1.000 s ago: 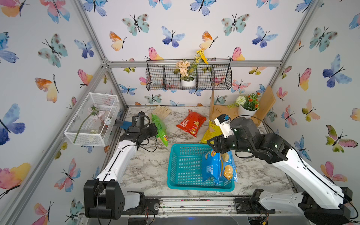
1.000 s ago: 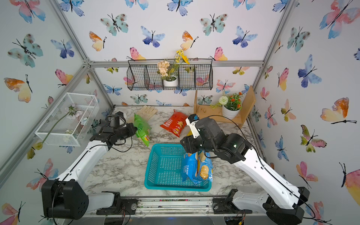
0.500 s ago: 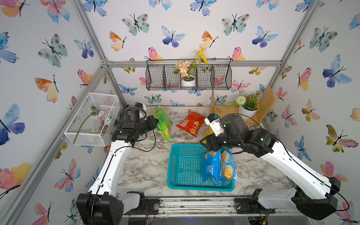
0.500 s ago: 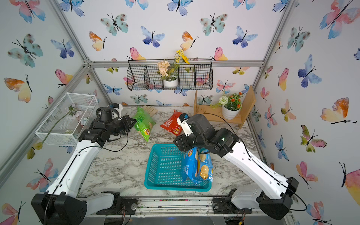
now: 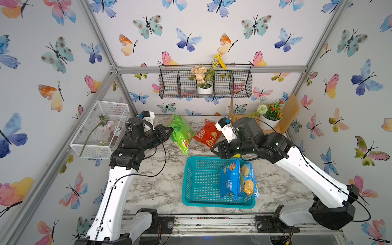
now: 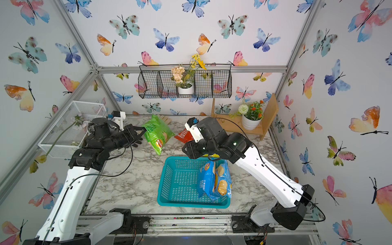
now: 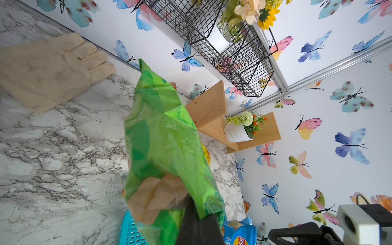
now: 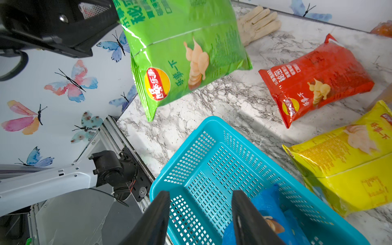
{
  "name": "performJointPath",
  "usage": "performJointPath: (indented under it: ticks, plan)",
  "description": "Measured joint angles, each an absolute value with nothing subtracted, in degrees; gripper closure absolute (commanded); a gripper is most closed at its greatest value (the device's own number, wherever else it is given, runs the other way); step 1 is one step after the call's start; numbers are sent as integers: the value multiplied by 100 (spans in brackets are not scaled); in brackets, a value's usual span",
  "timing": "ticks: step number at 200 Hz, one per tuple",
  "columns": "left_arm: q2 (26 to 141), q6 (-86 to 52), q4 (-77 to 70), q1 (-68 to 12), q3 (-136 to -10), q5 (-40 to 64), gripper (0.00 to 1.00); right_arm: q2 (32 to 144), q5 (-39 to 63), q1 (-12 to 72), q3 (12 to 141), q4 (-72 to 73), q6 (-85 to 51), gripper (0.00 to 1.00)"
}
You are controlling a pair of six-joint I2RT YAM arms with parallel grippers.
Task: Put the potato chips into the basket
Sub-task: Pick up the potato chip from the center of the board.
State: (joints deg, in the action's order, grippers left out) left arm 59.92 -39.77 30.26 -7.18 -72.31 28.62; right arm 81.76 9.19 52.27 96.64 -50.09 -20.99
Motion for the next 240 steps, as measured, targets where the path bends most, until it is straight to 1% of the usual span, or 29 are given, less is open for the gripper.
performJointPath:
  ticks: [21,39,91,119,163,240]
  plan:
    - [5837,-4250,3065,-779,-7161,2644,100,8523,808,5378,10106,-5070,-2104,50]
    - [5612,-4519,3081,-799,-7004,2327,100,8947,456,5621,10582,-5142,-2016,50]
    - [5205,-4952,3238,-799,-6875,1533,100,9515,-469,6401,10991,-5181,-1573,44]
    - [5201,-5037,3343,-799,-6875,1415,100,9647,-810,6755,11017,-5172,-1334,41]
    - [5168,-5063,3385,-799,-6840,1376,100,10068,-1162,7094,11231,-5179,-1070,41]
    - [5035,-5181,3413,-799,-6803,1385,100,10584,-1551,7188,11679,-5179,-978,39]
